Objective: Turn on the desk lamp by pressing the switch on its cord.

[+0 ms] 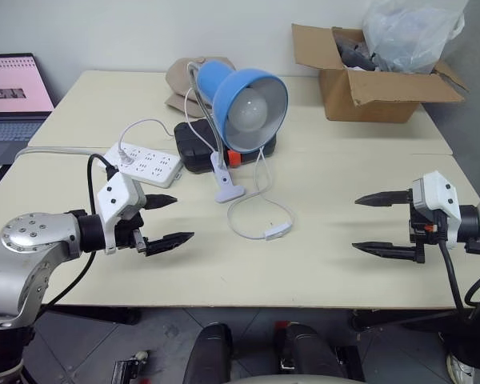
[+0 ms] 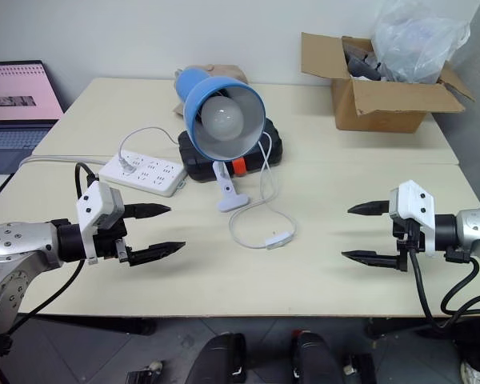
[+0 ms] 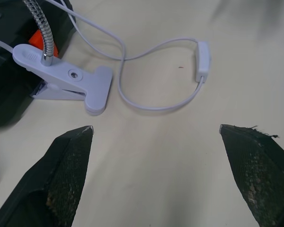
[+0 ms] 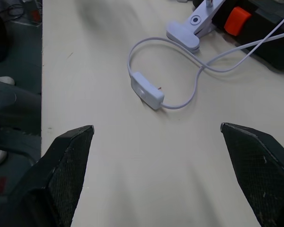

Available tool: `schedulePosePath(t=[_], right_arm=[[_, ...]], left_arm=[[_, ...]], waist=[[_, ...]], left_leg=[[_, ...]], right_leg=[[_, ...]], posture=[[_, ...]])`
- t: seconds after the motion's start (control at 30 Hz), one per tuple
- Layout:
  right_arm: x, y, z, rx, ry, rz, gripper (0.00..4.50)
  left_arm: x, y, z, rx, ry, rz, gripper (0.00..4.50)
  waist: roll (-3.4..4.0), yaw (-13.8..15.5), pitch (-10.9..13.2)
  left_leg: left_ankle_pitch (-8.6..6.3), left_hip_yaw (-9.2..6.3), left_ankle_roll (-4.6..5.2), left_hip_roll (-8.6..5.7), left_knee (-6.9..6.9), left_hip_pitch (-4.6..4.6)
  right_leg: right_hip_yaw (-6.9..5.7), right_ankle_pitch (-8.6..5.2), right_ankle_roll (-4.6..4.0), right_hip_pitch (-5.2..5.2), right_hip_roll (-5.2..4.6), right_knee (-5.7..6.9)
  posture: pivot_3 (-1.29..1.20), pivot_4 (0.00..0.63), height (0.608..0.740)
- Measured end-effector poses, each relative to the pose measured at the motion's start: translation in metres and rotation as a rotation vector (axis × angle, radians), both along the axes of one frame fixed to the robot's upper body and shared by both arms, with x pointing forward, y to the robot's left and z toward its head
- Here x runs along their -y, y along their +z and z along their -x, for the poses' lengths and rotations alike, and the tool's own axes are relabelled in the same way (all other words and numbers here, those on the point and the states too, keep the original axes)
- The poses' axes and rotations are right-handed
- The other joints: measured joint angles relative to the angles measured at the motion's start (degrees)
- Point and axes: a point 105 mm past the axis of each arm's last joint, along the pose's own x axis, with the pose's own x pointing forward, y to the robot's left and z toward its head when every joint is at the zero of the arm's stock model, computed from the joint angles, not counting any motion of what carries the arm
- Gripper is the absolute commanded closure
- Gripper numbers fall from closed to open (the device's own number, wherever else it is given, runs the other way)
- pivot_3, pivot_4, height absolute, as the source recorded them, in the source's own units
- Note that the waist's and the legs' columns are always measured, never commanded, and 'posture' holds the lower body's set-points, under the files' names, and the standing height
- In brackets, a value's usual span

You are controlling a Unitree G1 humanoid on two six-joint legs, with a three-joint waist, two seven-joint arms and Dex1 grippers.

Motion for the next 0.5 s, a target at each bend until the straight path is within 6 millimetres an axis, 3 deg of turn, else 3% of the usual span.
schedulePosePath(t=[0.5], right_arm=[[-0.005,-0.005,0.006,-0.009,0.0,0.0,0.0]], left_arm=[[0.005,-0.011,-0.004,0.007,-0.018,-0.033,0.05]], waist=[[0.0,0.0,0.0]], left_leg=[[0.0,-0.01,0.0,-0.01,0.01,0.0]], right_leg=[[-0.01,0.01,0.02,0.0,0.0,0.01]], posture=[[0.0,0.15,0.74]])
